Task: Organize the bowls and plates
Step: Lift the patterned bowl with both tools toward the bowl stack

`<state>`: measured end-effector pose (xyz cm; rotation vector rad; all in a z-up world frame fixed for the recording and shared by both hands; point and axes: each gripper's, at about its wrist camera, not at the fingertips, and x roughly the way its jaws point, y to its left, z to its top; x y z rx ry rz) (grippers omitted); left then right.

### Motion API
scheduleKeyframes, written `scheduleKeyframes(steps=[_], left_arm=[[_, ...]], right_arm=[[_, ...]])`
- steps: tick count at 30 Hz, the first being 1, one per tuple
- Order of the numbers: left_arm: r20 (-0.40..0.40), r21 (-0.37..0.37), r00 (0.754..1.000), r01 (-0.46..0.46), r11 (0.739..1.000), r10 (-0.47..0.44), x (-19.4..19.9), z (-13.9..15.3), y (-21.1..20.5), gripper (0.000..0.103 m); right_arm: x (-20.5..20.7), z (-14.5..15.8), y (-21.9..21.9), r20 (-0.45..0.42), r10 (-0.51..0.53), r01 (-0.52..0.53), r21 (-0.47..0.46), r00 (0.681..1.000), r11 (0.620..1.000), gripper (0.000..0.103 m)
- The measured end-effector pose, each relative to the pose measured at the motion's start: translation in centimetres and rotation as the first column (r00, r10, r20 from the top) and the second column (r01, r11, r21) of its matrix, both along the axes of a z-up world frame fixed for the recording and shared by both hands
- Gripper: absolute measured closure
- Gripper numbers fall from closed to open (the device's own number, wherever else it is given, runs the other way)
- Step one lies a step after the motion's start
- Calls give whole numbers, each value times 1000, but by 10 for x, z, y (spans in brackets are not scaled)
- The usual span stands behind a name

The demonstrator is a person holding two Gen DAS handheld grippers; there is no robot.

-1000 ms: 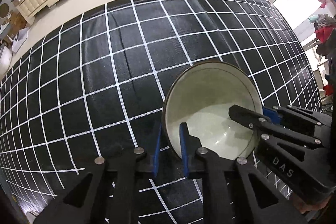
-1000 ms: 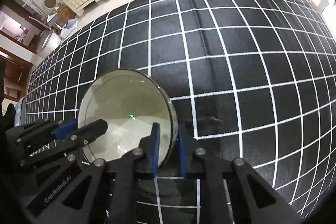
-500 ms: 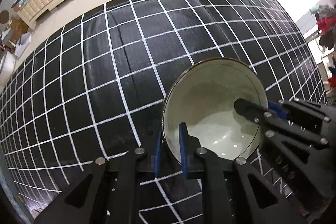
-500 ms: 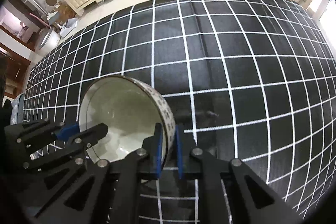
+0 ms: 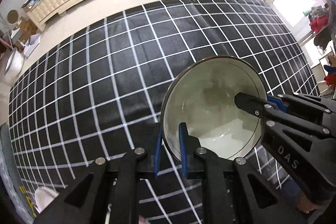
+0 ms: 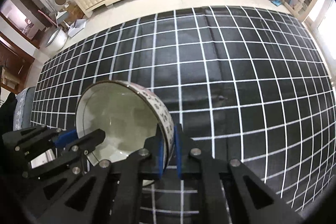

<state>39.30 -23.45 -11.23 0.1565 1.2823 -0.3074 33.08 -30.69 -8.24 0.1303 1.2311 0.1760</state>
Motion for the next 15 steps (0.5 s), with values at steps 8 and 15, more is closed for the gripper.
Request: scheduleKeyframes(steps=[8,15], left_arm=[[19,-23,999,-42,999,43,-46,29,41,89],[53,-48,995,-87,995,90,-87,49,72,89]], right_arm=[[-32,24,36,42,41,-41,-10,998,999,91],[-60,39,70,77,98,-97,-21,992,995,91]])
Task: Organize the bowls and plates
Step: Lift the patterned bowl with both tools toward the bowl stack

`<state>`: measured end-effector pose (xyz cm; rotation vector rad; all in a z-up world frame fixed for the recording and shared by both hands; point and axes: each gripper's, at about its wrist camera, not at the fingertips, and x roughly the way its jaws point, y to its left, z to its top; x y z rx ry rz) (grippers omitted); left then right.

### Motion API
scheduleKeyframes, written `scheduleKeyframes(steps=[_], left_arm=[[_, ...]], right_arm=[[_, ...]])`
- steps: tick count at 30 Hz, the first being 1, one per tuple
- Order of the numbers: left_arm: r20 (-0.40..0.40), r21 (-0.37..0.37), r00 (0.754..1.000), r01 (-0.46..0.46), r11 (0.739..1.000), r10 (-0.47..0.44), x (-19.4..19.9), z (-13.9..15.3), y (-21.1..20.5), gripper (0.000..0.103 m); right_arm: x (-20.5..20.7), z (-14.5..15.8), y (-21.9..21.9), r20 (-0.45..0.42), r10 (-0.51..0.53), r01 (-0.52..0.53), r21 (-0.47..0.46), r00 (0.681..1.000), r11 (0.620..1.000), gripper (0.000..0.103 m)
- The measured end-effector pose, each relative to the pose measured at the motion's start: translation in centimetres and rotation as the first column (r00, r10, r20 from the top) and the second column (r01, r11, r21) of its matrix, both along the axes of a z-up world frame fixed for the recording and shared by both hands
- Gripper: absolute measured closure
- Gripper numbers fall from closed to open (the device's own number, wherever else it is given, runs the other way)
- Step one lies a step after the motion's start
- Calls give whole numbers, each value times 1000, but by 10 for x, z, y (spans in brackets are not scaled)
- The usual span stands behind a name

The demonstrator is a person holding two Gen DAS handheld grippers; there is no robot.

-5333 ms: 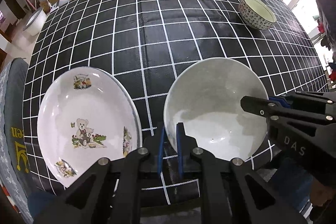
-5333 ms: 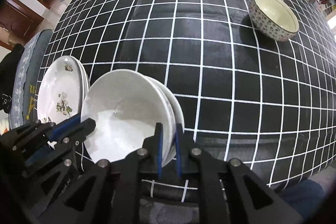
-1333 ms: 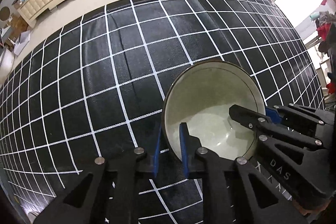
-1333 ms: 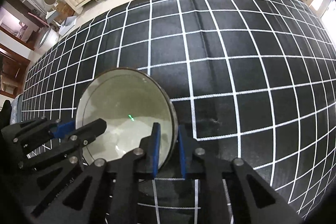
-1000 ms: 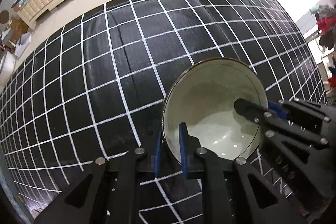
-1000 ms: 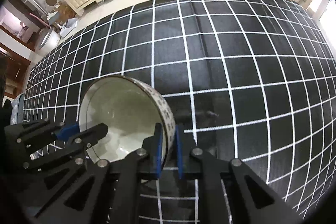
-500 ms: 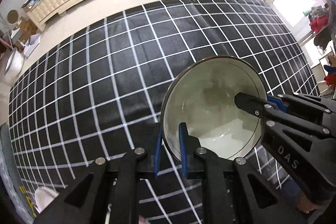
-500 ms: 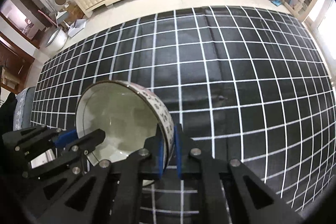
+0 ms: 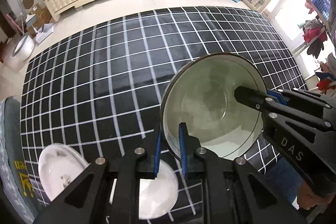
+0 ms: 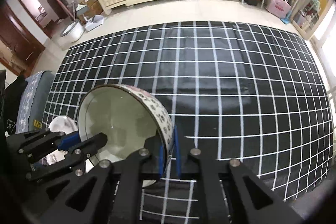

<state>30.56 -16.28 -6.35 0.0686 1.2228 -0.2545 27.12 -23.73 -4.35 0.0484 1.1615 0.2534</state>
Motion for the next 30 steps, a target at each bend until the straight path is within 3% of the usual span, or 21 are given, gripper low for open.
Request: scheduleKeyframes(steps=[9,17,30], left_arm=[[9,23,998,-64,998,64,-45,3,58,89],[-10,26,994,-106,994,106,-67,-13,87,89],[-74,-2,991,-108,994,108,-96,-51,108,89]], right_arm=[[-28,-11,56,-23,66,-65,27,998,997,91],[-39,-39,74,-129,68,-57,88,989,994,91],[-55,-61,85,-178,68,-65,22,982,998,90]])
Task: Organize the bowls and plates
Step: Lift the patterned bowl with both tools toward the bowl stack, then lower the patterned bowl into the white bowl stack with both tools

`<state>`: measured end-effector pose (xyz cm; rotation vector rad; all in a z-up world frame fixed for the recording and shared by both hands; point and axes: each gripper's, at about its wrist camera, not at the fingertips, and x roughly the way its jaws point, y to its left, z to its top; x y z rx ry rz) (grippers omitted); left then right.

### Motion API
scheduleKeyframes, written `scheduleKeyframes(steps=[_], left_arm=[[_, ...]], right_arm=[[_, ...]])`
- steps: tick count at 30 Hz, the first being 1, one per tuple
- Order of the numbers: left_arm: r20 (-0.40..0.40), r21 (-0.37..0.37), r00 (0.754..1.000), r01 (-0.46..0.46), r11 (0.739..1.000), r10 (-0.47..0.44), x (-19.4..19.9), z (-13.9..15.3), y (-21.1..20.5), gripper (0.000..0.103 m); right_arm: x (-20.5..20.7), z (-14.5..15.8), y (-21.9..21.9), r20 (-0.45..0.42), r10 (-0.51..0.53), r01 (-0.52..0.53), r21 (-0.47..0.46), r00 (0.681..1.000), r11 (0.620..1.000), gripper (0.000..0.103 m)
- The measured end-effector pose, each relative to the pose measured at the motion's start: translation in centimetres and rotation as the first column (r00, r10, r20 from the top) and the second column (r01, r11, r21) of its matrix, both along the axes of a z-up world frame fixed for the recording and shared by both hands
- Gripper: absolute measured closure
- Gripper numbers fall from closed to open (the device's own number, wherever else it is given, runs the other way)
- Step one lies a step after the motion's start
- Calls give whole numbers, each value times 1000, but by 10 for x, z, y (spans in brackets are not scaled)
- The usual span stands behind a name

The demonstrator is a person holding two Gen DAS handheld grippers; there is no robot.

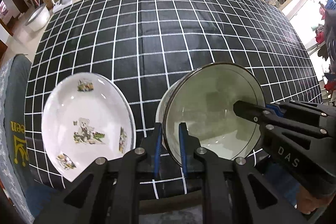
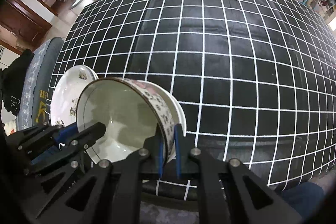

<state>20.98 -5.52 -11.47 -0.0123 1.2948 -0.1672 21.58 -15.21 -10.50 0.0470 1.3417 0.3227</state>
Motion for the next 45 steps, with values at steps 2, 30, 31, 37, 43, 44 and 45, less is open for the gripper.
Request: scheduleKeyframes(steps=[2,30,31,37,43,44,45], left_arm=[[-6,-8,1000,2,1000,-2,-2,-2,1,89],[-16,13,1000,-12,1000,12,2,-27,14,89],[-19,11,1000,-14,1000,14,2,-28,15,89],[-6,7,1000,-13,1000,13,1,-26,16,88],[34,-17,999,-10,1000,10,-1,-12,16,75],[42,-14,999,-7,1000,7,-2,-9,15,75],[47,-10,999,-1,1000,2,-2,-6,13,75]], right_arm=[[1,-1,1,-7,-1,1,-2,1000,1000,90],[-2,1,21,23,53,-49,-145,998,988,41],[-2,5,21,61,48,-36,-177,997,983,33],[-1,15,13,87,42,-29,-149,995,988,26],[-5,19,10,111,31,-15,-139,993,990,17],[-4,19,11,108,26,-12,-135,994,991,17],[-4,19,12,105,22,-9,-130,994,991,16]])
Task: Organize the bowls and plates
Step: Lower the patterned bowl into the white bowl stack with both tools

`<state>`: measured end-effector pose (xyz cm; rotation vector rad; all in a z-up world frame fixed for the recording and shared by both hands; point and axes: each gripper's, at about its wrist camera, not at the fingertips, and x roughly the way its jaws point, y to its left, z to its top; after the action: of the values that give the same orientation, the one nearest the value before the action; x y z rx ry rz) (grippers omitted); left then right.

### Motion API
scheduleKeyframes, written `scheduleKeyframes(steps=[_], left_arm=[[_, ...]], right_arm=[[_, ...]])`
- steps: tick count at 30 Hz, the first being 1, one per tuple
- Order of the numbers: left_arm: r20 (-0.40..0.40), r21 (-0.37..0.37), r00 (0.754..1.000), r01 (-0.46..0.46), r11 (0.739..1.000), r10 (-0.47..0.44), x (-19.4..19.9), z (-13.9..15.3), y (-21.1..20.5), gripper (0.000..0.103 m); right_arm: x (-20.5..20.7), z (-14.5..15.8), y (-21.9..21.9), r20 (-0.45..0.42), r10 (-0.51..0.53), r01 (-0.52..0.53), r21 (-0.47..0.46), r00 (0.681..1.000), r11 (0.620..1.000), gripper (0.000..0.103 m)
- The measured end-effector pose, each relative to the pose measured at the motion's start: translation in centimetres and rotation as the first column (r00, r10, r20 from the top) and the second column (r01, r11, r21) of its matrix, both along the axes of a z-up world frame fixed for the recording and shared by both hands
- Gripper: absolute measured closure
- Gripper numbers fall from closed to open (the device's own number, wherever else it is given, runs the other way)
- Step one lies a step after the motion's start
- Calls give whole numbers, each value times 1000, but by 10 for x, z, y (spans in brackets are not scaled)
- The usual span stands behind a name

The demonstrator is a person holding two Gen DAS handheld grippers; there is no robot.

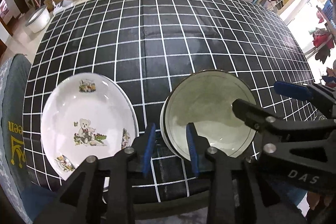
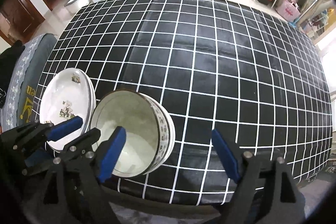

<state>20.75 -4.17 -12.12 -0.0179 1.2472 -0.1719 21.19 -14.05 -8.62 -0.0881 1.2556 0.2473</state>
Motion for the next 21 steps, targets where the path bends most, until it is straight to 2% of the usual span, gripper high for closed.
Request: scheduleKeyframes(steps=[2,4,11,17,21], left_arm=[[9,4,1000,11,1000,-11,0,3,-3,74],[19,11,1000,14,1000,-15,0,5,-4,68],[15,-12,1000,-14,1000,15,5,2,7,68],[5,9,1000,-5,1000,5,12,-11,4,68],[-9,6,1000,2,1000,-2,16,-21,2,68]], right_arm=[[0,-1,0,-1,-7,7,3,1000,1000,16],[2,-2,-1,2,-14,14,8,1000,1000,16],[11,-15,-13,-25,-38,39,25,999,999,15],[18,-41,-28,-73,-86,89,32,994,996,15],[20,-50,-40,-114,-130,140,86,985,986,14]])
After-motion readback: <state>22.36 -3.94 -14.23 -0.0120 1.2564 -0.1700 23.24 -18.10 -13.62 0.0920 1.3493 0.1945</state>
